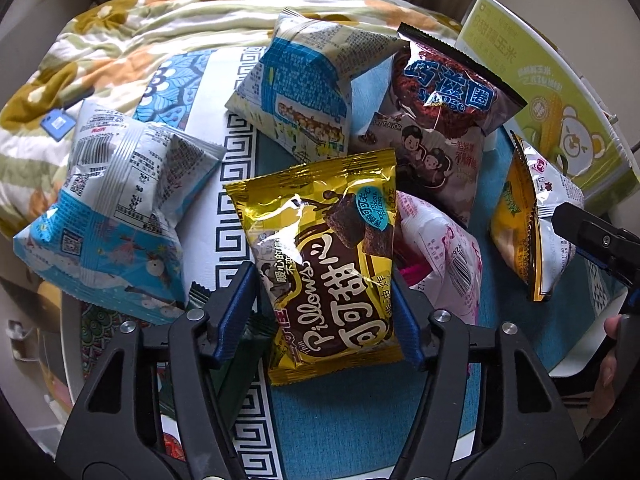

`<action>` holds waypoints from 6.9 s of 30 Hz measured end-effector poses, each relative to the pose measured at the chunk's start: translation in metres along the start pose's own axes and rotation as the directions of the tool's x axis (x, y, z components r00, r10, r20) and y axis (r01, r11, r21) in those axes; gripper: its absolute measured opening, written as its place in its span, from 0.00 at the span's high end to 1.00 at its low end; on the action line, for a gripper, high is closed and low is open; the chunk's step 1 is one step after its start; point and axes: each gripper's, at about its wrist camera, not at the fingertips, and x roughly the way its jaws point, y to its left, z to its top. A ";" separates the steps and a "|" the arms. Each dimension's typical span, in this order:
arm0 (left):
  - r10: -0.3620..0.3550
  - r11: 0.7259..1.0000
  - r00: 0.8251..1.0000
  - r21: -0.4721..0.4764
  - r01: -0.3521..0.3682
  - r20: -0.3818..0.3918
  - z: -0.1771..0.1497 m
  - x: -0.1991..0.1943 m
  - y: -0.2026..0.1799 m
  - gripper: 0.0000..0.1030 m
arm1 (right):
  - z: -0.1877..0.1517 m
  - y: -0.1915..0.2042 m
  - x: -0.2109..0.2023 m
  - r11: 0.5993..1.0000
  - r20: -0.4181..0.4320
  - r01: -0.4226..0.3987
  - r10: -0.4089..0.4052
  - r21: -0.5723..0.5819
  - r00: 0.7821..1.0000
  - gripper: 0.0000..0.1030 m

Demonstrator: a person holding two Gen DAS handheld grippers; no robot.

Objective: Organize snacks

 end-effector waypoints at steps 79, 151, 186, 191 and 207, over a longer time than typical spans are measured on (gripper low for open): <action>-0.221 0.966 0.936 0.192 0.172 0.275 0.116 -0.127 -0.286 0.56 | 0.106 -0.133 -0.193 0.999 0.216 0.035 -0.030 -0.019 0.976 0.27; 0.133 0.991 0.921 -0.067 -0.117 0.365 0.058 -0.207 -0.221 0.01 | 0.132 -0.122 -0.201 0.956 0.175 -0.011 0.065 -0.292 0.982 0.00; 0.026 1.000 0.973 0.007 -0.029 0.229 0.010 -0.187 0.093 0.01 | 0.008 0.112 -0.124 0.967 0.173 0.005 0.040 -0.253 0.984 0.00; -0.006 0.998 0.987 0.061 -0.004 0.163 0.027 -0.142 0.104 0.01 | -0.004 0.125 -0.089 0.982 0.132 0.037 -0.013 -0.185 0.991 0.00; 0.067 0.992 0.997 0.109 -0.070 0.032 0.047 -0.024 0.107 0.01 | -0.025 0.102 0.025 0.990 -0.041 0.102 -0.106 -0.094 0.993 0.00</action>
